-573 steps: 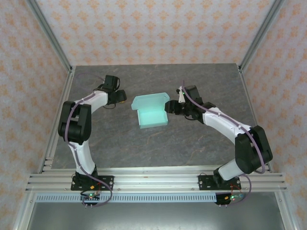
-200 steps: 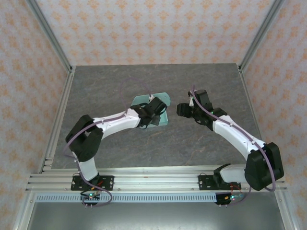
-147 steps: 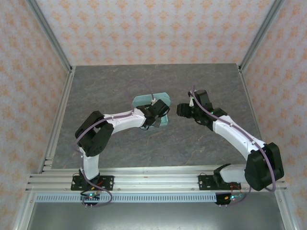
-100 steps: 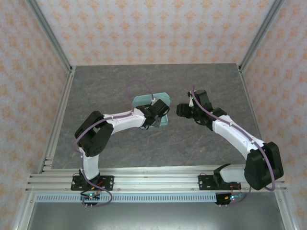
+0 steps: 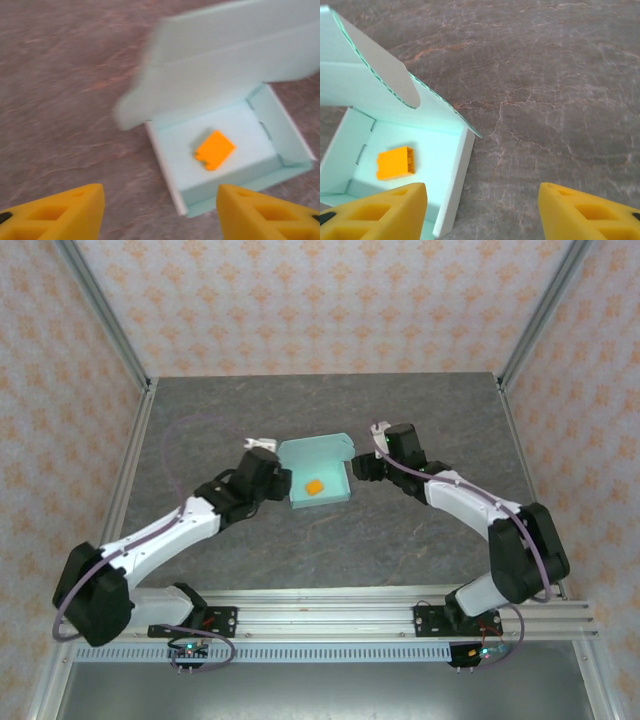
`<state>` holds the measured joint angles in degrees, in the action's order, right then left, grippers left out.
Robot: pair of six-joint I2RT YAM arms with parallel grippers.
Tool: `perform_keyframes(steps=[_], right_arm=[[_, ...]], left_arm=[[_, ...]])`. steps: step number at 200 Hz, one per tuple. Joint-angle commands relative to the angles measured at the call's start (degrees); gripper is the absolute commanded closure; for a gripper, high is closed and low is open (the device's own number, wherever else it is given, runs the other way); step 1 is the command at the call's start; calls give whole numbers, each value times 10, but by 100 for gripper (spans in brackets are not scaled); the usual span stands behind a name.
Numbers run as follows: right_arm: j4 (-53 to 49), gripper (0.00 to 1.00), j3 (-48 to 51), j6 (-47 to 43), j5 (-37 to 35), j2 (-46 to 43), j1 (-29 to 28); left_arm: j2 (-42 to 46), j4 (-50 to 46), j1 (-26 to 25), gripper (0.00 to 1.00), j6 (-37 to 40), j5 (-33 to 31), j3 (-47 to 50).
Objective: Fold the paper box
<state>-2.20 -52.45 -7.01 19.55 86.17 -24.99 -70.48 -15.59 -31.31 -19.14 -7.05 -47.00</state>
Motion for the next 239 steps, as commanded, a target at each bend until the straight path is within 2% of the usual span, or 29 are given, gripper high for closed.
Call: perform_keyframes(steps=[1,25,58,75,136,167,239], right_arm=[[47,41,-34,-132,74,25,14],[72,42,-44,-193,100,51,15],[42,44,-74,-251,122,83,20],[31,47,-88,-261,137,97,19],[22,61,-122,-259,97,128,13],[23,69,-125,-255,92,131,10],[23,81,-128,-225,38,131,-7]], left_arm=[[13,61,45,35,34,59,26],[-3,98,85,32,86,101,24],[-25,122,112,26,155,147,14],[-35,124,119,25,174,159,11],[-104,131,122,26,200,177,-34],[-134,138,122,33,207,180,-50],[-182,156,122,67,195,209,-71]])
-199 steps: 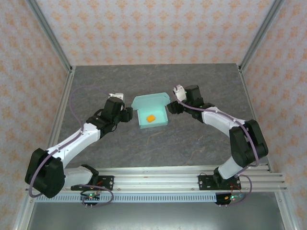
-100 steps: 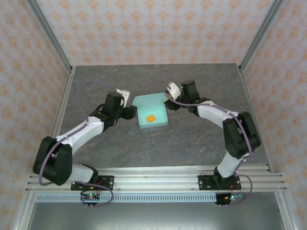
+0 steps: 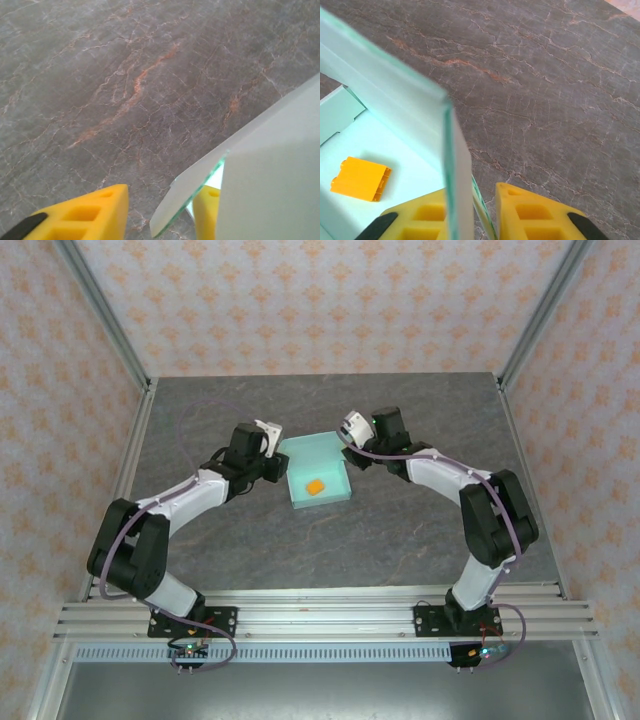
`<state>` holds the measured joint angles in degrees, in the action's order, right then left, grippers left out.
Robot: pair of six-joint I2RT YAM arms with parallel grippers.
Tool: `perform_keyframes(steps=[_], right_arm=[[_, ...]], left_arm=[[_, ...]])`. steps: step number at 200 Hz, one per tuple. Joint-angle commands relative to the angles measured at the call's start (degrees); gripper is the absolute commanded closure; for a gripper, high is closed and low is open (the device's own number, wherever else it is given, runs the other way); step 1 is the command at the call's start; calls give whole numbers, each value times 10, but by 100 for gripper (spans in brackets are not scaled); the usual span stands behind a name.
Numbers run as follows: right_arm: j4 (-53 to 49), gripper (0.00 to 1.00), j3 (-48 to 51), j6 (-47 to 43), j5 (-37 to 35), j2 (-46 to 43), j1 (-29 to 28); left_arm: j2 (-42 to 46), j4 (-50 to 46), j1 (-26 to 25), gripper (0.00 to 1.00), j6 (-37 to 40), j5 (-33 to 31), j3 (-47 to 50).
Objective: Fold the paper box
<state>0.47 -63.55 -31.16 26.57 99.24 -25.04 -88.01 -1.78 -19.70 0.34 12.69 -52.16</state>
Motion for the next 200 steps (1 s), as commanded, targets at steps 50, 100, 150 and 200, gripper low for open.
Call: perform_keyframes(steps=[50,100,150,200], right_arm=[[7,87,-9,72,-99,-9,-30],[2,90,-17,170,-182,-14,-51],[-28,92,-42,337,-324,-9,-101],[-34,93,-67,433,-468,26,-146]], left_arm=[[-21,52,6,80,-24,11,-20],[-20,82,3,90,-66,0,-14],[-19,102,-28,95,-168,-90,-5],[-46,74,-87,100,-274,-230,-30]])
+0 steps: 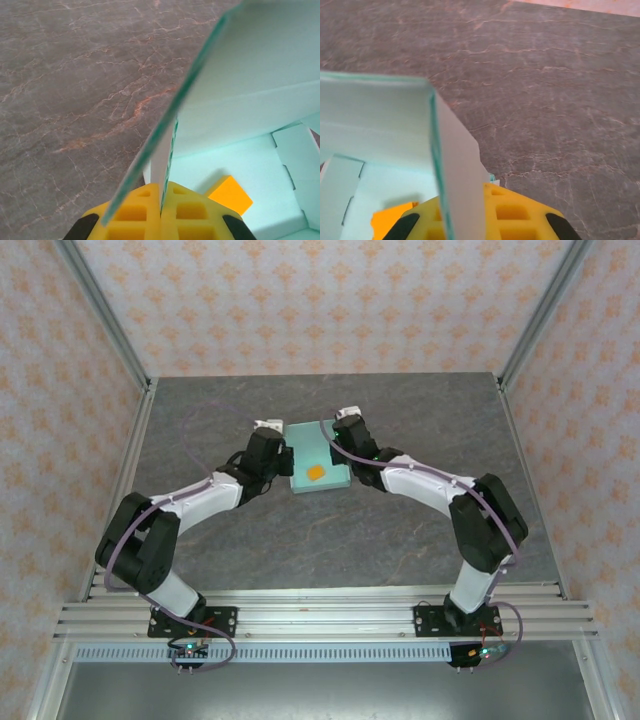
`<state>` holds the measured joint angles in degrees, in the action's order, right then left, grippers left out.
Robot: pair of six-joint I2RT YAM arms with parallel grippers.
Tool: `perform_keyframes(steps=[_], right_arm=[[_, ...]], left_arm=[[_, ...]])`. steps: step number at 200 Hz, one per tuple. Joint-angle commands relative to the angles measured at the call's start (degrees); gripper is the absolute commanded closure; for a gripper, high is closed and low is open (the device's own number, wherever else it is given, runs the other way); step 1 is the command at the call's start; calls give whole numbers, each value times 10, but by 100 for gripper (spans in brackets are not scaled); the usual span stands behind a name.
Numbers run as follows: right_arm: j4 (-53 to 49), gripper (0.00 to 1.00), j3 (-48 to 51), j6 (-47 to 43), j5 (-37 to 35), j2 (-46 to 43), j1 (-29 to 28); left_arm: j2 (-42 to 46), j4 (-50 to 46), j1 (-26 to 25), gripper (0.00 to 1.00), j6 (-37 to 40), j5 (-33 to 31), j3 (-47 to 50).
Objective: Fold the paper box
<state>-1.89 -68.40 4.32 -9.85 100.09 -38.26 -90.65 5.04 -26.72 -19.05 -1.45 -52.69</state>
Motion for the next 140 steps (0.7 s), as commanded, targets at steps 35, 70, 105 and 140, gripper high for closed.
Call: perform_keyframes(steps=[35,70,105,140], right_arm=[[33,92,2,89,-120,22,-16],[89,93,32,69,-101,24,-16],[119,92,51,77,-100,28,-16],[157,93,78,77,-100,29,-16]], left_arm=[[-34,19,-29,100,-113,-136,-24],[-40,58,-54,100,-133,-199,3],[-43,78,-75,100,-168,-256,24],[-58,90,-90,100,-180,-285,35]])
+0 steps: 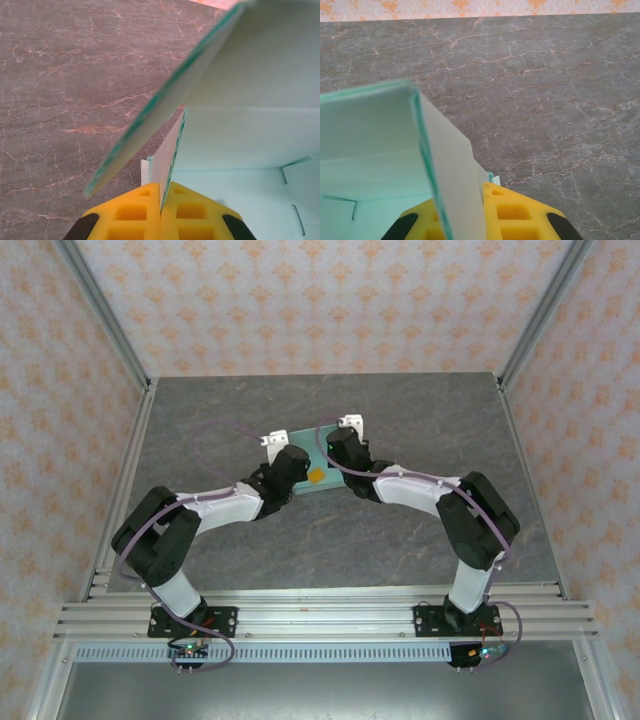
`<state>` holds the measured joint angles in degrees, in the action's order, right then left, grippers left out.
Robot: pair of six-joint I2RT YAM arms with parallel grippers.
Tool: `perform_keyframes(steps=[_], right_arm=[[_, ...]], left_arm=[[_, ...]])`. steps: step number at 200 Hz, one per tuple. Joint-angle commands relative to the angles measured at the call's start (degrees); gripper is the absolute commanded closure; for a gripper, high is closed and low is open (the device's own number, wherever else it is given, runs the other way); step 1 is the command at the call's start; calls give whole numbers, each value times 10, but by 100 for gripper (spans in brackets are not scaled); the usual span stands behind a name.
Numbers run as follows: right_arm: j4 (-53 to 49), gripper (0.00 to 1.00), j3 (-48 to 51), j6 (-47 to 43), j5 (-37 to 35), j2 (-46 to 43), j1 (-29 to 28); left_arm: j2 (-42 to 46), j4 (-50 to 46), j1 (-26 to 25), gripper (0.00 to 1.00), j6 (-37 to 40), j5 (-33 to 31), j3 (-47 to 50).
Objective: Fold the paper box
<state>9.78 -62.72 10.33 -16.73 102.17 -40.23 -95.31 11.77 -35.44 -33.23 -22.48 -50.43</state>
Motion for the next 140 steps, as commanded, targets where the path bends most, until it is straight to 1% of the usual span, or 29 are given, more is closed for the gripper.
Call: perform_keyframes(steps=[1,99,140], right_arm=[[42,93,22,17,-31,8,4],[97,93,94,21,-22,-13,4],[111,93,128,27,-16,-24,4]], left_arm=[[-12,23,-3,100,-39,-76,13],[-40,50,-64,100,-63,-185,45],[-58,51,-81,100,-63,-209,57]])
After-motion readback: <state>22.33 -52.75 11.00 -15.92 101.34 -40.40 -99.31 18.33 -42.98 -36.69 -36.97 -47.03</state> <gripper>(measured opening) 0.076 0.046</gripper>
